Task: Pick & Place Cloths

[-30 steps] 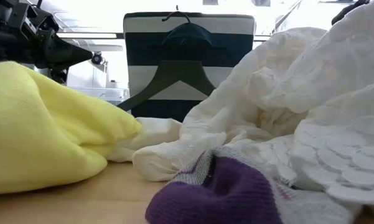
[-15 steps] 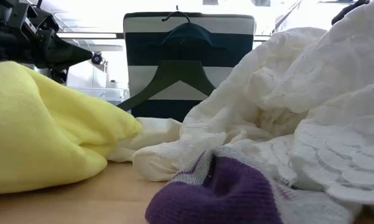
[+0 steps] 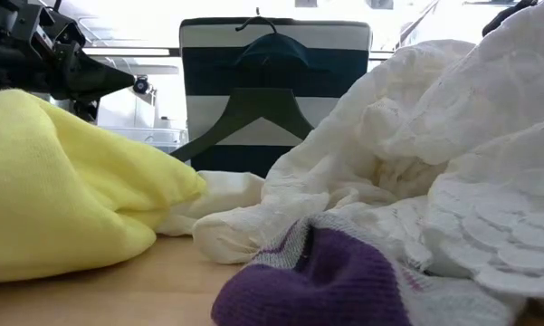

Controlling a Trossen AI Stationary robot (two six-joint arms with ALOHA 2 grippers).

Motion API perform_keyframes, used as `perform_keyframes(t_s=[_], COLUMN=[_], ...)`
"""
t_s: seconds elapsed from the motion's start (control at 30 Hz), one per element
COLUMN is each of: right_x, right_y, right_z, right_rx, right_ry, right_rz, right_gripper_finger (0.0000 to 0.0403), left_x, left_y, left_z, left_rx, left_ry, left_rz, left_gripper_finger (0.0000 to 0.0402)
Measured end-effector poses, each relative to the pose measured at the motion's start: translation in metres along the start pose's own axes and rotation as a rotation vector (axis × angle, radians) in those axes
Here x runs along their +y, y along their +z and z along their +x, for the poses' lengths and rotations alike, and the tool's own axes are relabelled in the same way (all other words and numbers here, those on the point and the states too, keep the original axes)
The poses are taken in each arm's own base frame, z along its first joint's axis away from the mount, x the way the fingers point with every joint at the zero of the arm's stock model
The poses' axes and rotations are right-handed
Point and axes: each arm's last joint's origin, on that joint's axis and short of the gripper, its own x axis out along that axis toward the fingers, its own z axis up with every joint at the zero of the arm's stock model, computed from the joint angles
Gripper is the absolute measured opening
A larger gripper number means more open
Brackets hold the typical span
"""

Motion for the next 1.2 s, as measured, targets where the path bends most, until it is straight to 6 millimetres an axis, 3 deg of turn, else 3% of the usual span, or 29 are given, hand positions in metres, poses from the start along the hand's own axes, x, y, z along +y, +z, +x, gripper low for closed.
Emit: perform_keyframes(t_s=[0.5, 0.83, 1.2], right_x=[0.0000, 0.0000, 0.0007], right_y=[-0.0001, 0.0000, -0.0001], right_z=[0.0000, 0.0000, 0.0000], right_rx=[0.000, 0.000, 0.009], right_ry=[0.000, 0.000, 0.022], right_rz=[0.008, 0.343, 0.558], right_gripper_finger=[0.0162, 0.0162, 0.0162], left_x=[0.0000, 0.0000, 0.0000], left_y=[0.0000, 0.0000, 0.0000], left_z=[0.0000, 0.0000, 0.0000], left_rx=[0.000, 0.000, 0.000], left_ry=[0.000, 0.000, 0.000], left_rz=[0.000, 0.000, 0.000], left_gripper_finger=[0.0010, 0.0010, 0.0010])
